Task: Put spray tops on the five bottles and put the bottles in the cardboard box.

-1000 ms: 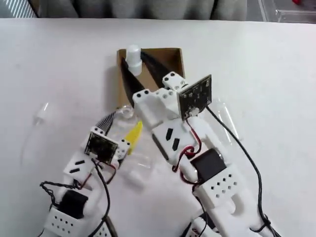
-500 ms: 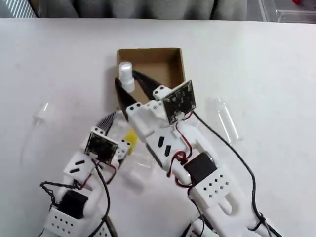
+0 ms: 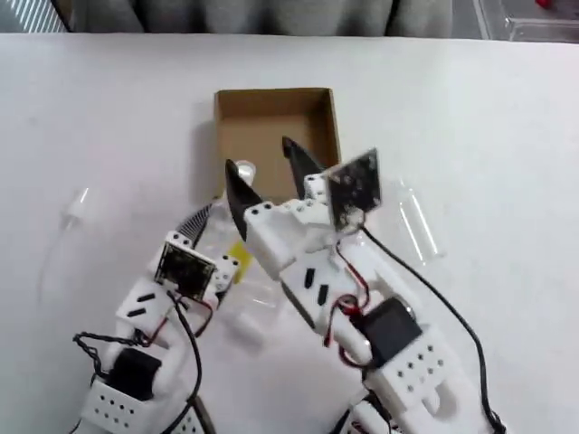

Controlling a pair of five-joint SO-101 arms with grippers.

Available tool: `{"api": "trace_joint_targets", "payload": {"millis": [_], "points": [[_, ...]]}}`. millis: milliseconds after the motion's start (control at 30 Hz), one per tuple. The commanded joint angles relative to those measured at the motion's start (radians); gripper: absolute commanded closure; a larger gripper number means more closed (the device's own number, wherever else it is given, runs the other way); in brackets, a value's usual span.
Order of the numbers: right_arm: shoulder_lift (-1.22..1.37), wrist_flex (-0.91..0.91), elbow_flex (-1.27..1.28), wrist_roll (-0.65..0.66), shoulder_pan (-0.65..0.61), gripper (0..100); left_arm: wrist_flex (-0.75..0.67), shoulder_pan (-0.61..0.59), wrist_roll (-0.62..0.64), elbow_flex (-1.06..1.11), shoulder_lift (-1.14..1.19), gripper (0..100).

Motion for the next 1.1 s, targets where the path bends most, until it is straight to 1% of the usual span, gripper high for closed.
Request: {"api": "trace_joint_targets", "payload": {"millis": [0,67,100,167,200,267,300,400,467,700,767,900,1067], "points": [[-0.136,0.050,-0.060,-0.002,-0.002,73.6,-0.035,0.015,-0.009,-0.006,-0.013,98],[-0.173,0.084,-0.058,-0.002,0.004,79.0,-0.035,0.015,-0.009,-0.006,-0.013,98],[-0.185,0.105,-0.055,-0.002,0.018,83.7,-0.035,0.015,-0.009,-0.006,-0.013,98],[-0.203,0.143,-0.054,-0.002,0.051,96.7,-0.035,0.015,-0.006,-0.011,-0.013,98],[-0.211,0.163,-0.052,-0.002,0.074,99.8,-0.035,0.013,0.009,-0.012,-0.013,98],[-0.217,0.222,-0.051,-0.003,0.128,93.9,-0.035,0.007,0.078,-0.017,-0.013,98],[-0.219,0.249,-0.051,-0.003,0.150,93.4,-0.035,0.004,0.117,-0.032,-0.013,98],[-0.211,0.289,-0.031,-0.009,0.211,97.7,-0.028,0.004,0.192,-0.091,-0.008,98],[-0.220,0.275,0.026,-0.006,0.225,98.3,-0.025,0.004,0.196,-0.126,-0.005,98],[-0.220,0.150,0.226,-0.002,0.268,98.4,0.086,0.002,0.199,-0.252,-0.005,98],[-0.220,0.137,0.253,-0.002,0.268,98.4,0.089,0.002,0.203,-0.288,0.022,98],[-0.220,0.142,0.296,-0.003,0.222,98.4,0.074,-0.016,0.204,-0.402,0.213,98],[-0.222,0.137,0.334,-0.009,0.127,98.4,-0.026,-0.090,0.206,-0.571,0.529,98]]}}
